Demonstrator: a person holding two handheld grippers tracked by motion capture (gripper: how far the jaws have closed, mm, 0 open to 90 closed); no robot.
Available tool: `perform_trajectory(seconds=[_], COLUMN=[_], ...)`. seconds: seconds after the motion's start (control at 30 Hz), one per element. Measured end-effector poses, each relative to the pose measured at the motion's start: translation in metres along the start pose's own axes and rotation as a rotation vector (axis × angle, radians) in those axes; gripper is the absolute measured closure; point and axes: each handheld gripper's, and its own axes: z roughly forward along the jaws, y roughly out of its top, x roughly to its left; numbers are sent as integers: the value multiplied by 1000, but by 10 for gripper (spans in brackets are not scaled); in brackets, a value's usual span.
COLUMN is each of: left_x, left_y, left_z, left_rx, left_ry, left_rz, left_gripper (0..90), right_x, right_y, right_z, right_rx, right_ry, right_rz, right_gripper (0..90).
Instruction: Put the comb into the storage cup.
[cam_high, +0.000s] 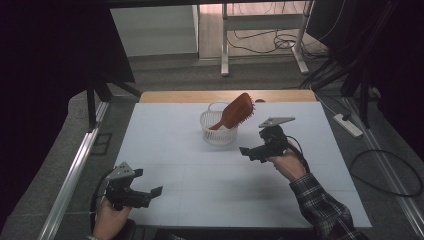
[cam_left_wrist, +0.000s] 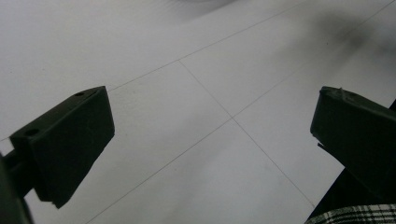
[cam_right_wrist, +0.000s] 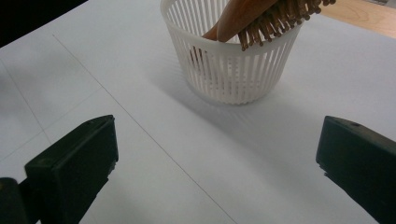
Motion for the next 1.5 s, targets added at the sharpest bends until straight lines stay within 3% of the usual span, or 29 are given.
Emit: perform_trajectory(seconds=[0.87, 1.1, 1.5], left_x=[1, 2, 2], left_y=[0, 0, 0], left_z=[0, 0, 0], left_rx=[2, 2, 0], left_ry=[-6, -10, -13], left_rz=[-10, -13, -18], left_gripper=[2, 3, 3], right_x=[-3, -4, -7], right_y=[-17, -22, -29], right_z=[-20, -24, -31], right_rx=[5, 16, 18], right_ry=[-25, 2, -10], right_rz=[5, 21, 26], right_gripper=[0, 0, 0])
